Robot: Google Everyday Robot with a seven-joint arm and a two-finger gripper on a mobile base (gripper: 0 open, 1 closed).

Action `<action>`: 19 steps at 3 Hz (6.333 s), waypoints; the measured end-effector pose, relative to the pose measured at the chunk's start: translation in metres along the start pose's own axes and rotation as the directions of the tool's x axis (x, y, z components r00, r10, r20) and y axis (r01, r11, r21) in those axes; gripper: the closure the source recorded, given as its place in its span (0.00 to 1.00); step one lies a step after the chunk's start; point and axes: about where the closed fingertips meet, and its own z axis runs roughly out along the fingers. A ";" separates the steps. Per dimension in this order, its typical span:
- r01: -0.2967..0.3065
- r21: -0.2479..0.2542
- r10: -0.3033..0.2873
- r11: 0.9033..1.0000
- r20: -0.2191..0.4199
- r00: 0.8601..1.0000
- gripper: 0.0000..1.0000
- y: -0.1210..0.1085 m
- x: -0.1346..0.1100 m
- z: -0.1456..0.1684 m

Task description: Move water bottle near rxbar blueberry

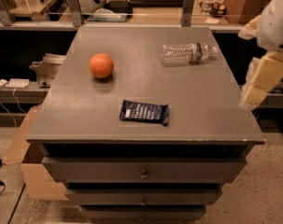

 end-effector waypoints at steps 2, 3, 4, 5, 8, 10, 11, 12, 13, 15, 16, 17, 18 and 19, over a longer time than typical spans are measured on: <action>0.124 0.042 -0.127 0.991 0.093 0.988 0.00 -0.098 -0.062 0.038; 0.128 0.057 -0.134 0.990 0.107 0.985 0.00 -0.106 -0.069 0.038; 0.130 0.052 -0.136 0.990 0.129 0.982 0.00 -0.114 -0.075 0.058; 0.115 0.065 -0.123 0.991 0.138 0.983 0.00 -0.142 -0.079 0.090; -0.042 0.112 0.034 0.993 0.072 0.997 0.00 -0.206 -0.046 0.162; -0.101 0.083 0.097 0.991 0.050 0.994 0.00 -0.212 -0.021 0.189; -0.099 0.059 0.096 0.993 0.058 0.994 0.00 -0.212 -0.022 0.201; -0.091 0.033 0.089 0.995 0.072 0.993 0.17 -0.212 -0.027 0.211; -0.084 0.019 0.082 0.996 0.083 0.993 0.41 -0.212 -0.031 0.214; 0.016 0.011 -0.017 1.000 0.109 0.994 0.87 -0.206 -0.055 0.193; 0.176 -0.035 -0.170 0.984 0.134 0.976 1.00 -0.176 -0.081 0.168; 0.175 -0.035 -0.169 0.984 0.134 0.976 1.00 -0.176 -0.081 0.168; 0.179 -0.047 -0.173 0.983 0.120 0.978 1.00 -0.170 -0.084 0.168; 0.212 -0.075 -0.204 0.974 0.102 0.974 1.00 -0.142 -0.091 0.153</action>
Offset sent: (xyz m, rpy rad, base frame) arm 0.1819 0.0730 0.0074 0.0556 -0.1130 0.2158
